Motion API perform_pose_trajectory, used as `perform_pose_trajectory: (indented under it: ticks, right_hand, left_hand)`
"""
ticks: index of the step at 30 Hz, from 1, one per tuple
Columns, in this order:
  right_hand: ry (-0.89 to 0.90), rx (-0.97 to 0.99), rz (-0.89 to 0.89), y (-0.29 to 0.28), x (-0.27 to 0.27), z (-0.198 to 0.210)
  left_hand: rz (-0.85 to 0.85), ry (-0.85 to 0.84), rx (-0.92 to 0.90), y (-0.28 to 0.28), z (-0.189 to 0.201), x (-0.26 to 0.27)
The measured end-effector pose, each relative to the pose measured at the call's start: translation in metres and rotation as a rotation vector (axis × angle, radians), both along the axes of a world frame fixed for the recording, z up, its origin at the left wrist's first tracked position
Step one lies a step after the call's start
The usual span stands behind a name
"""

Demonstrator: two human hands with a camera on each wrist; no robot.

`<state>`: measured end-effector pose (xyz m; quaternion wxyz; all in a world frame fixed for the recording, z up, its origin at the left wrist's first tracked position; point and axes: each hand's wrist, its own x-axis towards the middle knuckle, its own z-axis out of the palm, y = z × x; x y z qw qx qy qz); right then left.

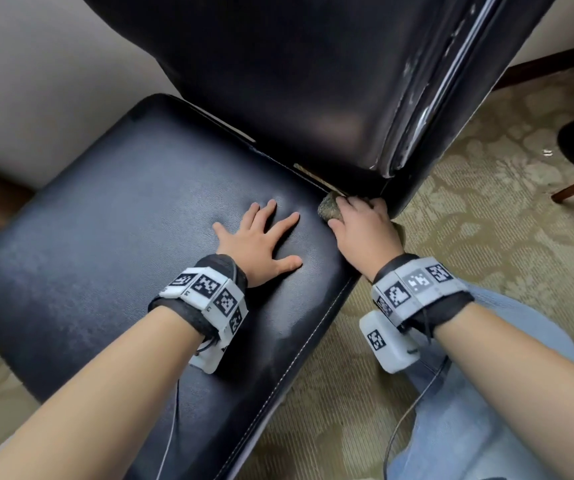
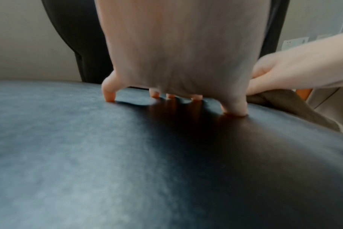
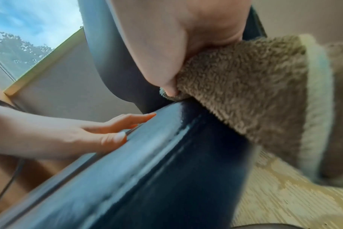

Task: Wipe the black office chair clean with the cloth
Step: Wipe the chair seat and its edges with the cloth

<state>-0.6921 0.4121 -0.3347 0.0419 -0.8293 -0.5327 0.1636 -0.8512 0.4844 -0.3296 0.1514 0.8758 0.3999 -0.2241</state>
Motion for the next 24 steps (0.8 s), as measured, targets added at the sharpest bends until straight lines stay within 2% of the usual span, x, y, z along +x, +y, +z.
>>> perform_pose_trajectory:
  ticks: [5,9,12,18,24]
  right_hand:
    - [0.026,-0.058,-0.044,-0.028,-0.003,0.003]
    - [-0.019,-0.06,-0.009,-0.003,-0.017,0.0]
    - [0.07,-0.061,0.009,0.002,-0.011,0.001]
    - [0.19,-0.123,-0.048,-0.038,0.008,0.009]
    - [0.074,-0.087,-0.007,0.001,-0.007,0.003]
  left_hand:
    - [-0.068,0.005,-0.011,0.005,0.001,-0.012]
    - [-0.068,0.021,-0.009,0.002,-0.001,-0.01]
    - [-0.07,0.02,0.0,0.003,-0.001,-0.011]
    - [-0.051,0.011,-0.009,0.002,-0.004,-0.01]
    - [-0.031,0.025,-0.035,-0.001,-0.003,-0.006]
